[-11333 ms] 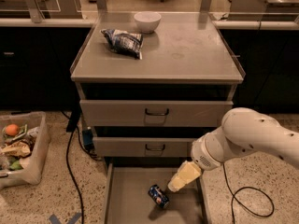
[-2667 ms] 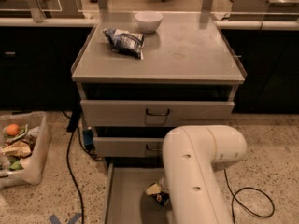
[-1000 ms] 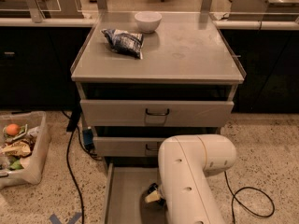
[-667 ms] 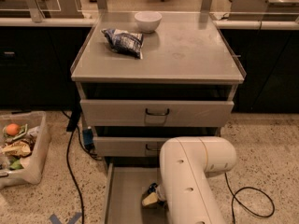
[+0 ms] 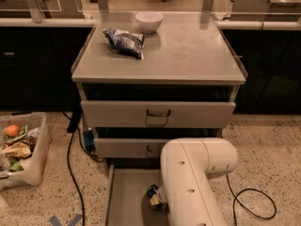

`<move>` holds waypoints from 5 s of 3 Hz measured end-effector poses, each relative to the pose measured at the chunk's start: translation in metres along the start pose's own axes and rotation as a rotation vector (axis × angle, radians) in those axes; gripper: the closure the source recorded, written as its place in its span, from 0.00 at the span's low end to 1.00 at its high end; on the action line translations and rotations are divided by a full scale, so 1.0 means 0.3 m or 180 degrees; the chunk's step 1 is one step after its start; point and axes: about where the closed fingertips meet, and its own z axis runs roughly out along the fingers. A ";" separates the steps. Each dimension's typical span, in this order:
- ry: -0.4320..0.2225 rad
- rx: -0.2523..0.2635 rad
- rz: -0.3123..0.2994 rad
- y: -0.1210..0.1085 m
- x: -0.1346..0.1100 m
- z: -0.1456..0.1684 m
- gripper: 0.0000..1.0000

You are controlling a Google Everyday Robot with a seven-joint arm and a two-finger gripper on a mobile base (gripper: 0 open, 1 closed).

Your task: Pick pepsi can from bottom drawer and place on counter

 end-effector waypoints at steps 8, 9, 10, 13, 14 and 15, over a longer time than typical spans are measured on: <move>-0.1240 -0.1839 -0.0674 0.105 -0.051 -0.718 1.00; -0.1545 -0.2022 -0.0566 0.087 -0.034 -0.933 1.00; -0.1923 -0.2135 -0.0558 0.037 -0.094 -1.141 1.00; -0.2285 -0.2172 -0.0615 -0.110 -0.273 -1.341 1.00; -0.2315 -0.2235 -0.0631 -0.084 -0.277 -1.369 1.00; -0.2596 -0.2515 -0.0696 -0.037 -0.351 -1.567 1.00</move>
Offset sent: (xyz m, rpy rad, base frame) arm 0.0066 0.0089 0.0528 0.2650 0.0157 0.1033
